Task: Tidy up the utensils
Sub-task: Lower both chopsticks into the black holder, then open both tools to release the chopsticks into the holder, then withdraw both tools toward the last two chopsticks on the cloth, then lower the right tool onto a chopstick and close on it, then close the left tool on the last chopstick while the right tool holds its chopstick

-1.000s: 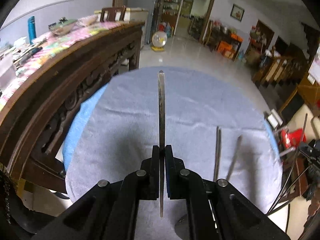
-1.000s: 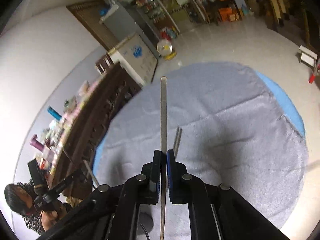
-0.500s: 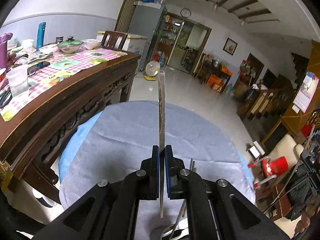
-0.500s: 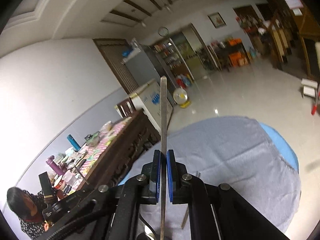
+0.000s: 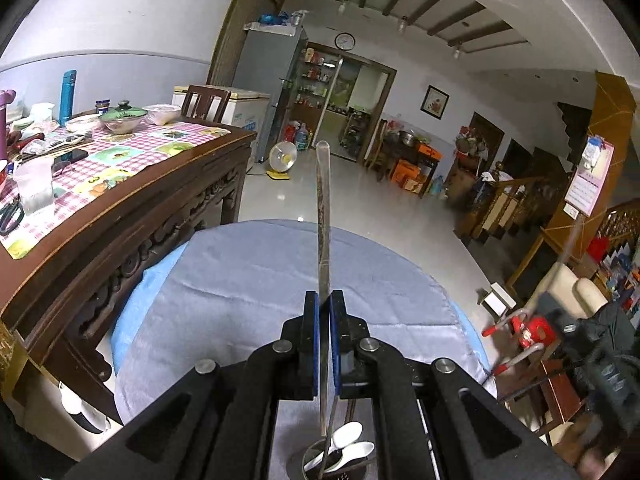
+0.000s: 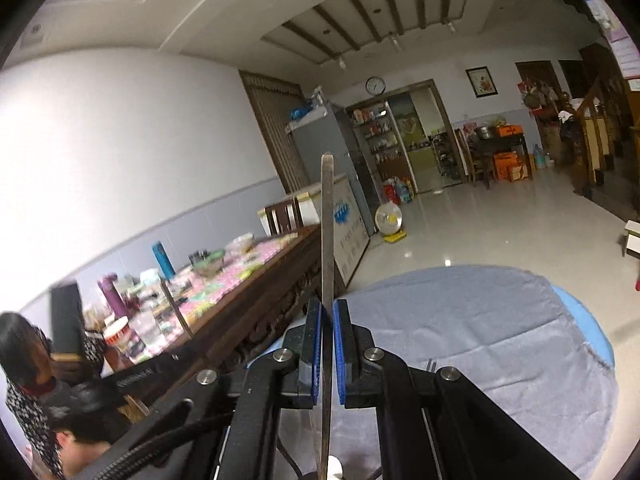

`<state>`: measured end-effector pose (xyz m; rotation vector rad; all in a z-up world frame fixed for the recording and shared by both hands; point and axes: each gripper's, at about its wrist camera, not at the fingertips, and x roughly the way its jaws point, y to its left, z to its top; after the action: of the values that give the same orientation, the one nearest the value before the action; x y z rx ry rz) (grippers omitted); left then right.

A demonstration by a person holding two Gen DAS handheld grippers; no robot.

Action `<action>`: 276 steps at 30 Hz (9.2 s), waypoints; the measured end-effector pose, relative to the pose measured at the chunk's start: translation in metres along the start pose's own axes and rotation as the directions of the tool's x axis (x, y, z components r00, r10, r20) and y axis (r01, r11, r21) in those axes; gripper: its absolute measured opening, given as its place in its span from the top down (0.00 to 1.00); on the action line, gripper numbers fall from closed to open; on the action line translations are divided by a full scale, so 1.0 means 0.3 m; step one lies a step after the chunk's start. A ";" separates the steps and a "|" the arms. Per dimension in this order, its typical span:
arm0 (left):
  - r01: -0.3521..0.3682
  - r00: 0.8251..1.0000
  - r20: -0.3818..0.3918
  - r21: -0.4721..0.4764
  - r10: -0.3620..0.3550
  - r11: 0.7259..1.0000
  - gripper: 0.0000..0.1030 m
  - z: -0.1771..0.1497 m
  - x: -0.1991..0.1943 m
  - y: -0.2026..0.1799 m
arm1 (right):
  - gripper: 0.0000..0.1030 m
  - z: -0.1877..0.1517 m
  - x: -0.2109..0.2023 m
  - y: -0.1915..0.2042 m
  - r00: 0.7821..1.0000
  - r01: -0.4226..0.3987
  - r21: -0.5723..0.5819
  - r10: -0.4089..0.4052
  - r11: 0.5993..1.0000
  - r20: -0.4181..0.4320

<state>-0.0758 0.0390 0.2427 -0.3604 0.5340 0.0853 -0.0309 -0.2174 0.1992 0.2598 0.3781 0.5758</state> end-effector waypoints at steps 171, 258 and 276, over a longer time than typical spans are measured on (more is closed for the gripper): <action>-0.150 0.826 -0.528 0.133 0.198 0.980 0.35 -0.585 0.558 0.269 | 0.32 -0.485 0.285 -0.663 0.834 0.336 0.224 -0.178 0.915 -0.523; 0.011 0.674 -0.739 -0.003 -0.009 1.000 0.35 -0.186 1.180 0.127 | 0.93 -0.548 1.151 -0.532 0.265 0.150 -0.254 -0.287 0.955 -0.921; 0.073 0.541 -0.828 0.222 0.148 0.972 0.78 -0.250 1.367 -0.134 | 0.92 -0.472 1.044 -0.798 0.313 0.131 -0.067 -0.105 0.989 -0.944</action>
<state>0.2471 -0.0308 -0.0148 -0.1301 1.5275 -0.1286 0.2667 -0.2132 -0.0954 -0.1438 1.5897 0.5225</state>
